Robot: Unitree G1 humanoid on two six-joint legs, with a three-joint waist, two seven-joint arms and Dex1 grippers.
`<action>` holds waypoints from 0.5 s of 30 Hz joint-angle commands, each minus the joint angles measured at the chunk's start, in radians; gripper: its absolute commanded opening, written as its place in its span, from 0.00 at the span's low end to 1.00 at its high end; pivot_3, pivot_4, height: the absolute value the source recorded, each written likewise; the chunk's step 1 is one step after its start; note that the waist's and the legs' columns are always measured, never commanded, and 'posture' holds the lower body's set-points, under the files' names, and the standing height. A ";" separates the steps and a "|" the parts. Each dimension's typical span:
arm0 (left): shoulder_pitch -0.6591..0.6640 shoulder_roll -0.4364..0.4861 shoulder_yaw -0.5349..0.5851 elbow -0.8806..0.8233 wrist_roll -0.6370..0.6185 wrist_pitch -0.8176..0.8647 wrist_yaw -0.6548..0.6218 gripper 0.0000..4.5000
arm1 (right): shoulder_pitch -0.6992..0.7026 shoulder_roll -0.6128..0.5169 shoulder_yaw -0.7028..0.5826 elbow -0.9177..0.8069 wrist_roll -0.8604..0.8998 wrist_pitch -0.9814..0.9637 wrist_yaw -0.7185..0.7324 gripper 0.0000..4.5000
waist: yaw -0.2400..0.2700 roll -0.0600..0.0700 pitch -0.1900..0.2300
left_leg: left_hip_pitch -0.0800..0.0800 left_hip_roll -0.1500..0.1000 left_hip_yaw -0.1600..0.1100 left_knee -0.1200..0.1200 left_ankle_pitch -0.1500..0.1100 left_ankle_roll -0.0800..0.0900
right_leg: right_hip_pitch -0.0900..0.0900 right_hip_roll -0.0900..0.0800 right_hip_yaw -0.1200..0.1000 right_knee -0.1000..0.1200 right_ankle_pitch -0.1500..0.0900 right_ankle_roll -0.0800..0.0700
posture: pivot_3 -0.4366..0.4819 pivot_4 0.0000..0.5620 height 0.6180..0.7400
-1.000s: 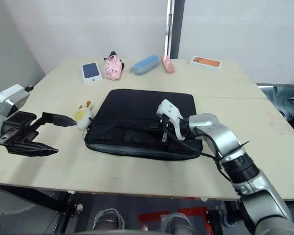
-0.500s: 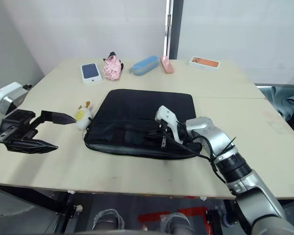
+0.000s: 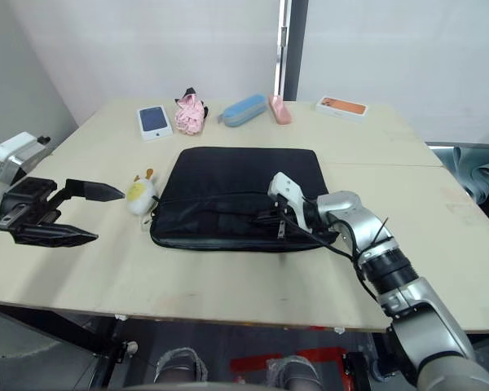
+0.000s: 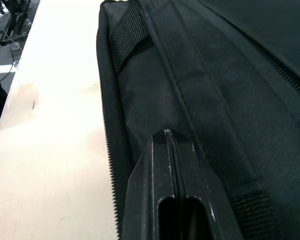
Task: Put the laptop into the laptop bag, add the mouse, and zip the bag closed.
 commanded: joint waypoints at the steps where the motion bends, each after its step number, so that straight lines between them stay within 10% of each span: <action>1: -0.098 -0.019 -0.021 0.063 0.033 0.034 -0.011 1.00 | 0.019 0.003 0.023 0.027 -0.028 0.039 0.004 0.01 | 0.000 -0.001 -0.001 | 0.001 0.000 0.000 0.000 0.000 0.000 | 0.000 0.000 0.000 0.000 0.000 0.000 | 0.48 0.27 1.00; 10: -0.162 -0.048 -0.054 0.120 0.124 0.052 -0.014 1.00 | 0.004 0.027 0.042 0.046 -0.060 0.047 0.004 0.01 | -0.003 -0.001 -0.001 | -0.001 0.001 0.000 0.000 0.000 0.000 | 0.000 0.000 -0.001 0.000 0.000 -0.001 | 0.48 0.27 1.00; 15: -0.337 -0.146 -0.153 0.419 0.335 -0.057 0.068 1.00 | -0.021 0.033 0.024 0.051 -0.056 0.055 0.015 0.01 | 0.000 -0.001 -0.001 | 0.001 0.001 -0.001 0.001 0.000 0.000 | 0.001 0.000 -0.001 0.001 0.001 -0.001 | 0.48 0.27 1.00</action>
